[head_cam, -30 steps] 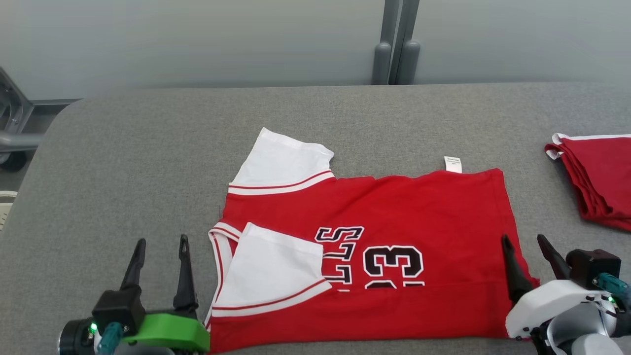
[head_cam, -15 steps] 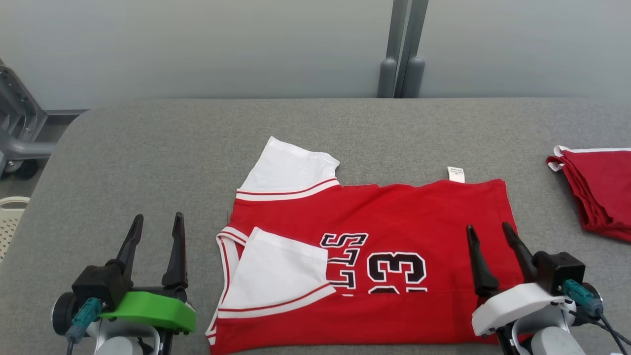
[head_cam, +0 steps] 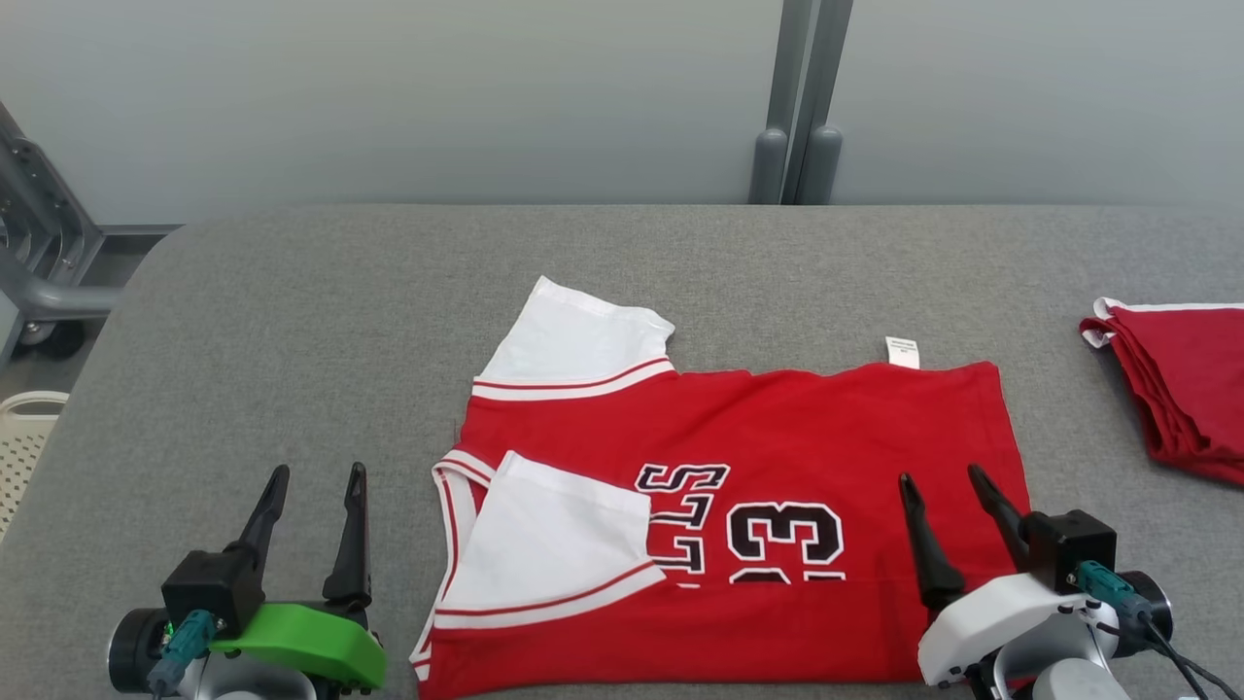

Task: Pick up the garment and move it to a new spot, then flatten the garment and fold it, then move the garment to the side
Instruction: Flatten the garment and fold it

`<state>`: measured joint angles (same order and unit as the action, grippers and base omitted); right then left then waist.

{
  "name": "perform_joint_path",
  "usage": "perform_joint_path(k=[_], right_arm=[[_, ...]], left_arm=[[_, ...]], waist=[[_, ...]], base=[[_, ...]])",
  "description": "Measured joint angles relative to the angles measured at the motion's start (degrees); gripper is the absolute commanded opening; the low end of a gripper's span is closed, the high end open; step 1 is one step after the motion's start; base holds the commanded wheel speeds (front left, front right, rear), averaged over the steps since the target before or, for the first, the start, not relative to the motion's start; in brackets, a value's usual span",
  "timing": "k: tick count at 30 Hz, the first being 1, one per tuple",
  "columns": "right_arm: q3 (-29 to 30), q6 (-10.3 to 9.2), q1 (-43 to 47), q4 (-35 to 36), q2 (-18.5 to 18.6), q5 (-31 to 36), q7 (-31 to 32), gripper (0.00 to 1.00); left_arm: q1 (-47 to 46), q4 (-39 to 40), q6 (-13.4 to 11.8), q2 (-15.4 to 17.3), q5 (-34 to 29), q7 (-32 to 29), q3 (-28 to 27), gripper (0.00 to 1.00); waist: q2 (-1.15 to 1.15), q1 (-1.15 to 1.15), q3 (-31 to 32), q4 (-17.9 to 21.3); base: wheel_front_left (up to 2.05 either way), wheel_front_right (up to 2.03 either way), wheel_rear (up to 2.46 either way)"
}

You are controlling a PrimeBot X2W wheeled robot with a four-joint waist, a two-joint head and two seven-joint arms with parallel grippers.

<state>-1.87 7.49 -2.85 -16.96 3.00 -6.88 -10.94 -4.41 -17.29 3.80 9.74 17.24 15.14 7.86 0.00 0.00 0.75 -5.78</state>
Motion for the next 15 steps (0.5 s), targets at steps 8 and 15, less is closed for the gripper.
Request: perform_joint_path(k=[8,15], right_arm=[[-0.3,0.01,-0.1,0.6,0.3,0.5,1.2,1.0],[-0.2,0.01,-0.3,0.7,0.3,0.5,1.6,1.0]], left_arm=[[0.0,-1.1,0.8,-0.7,-1.8,0.0,-1.0,1.0],[-0.6,-1.8,1.3,-1.4,-3.1,0.0,-1.4,1.0]], waist=[[0.0,0.0,-0.6,0.2],[0.0,0.0,-1.4,0.7]], base=[[0.0,0.0,0.0],[0.0,0.0,0.0]])
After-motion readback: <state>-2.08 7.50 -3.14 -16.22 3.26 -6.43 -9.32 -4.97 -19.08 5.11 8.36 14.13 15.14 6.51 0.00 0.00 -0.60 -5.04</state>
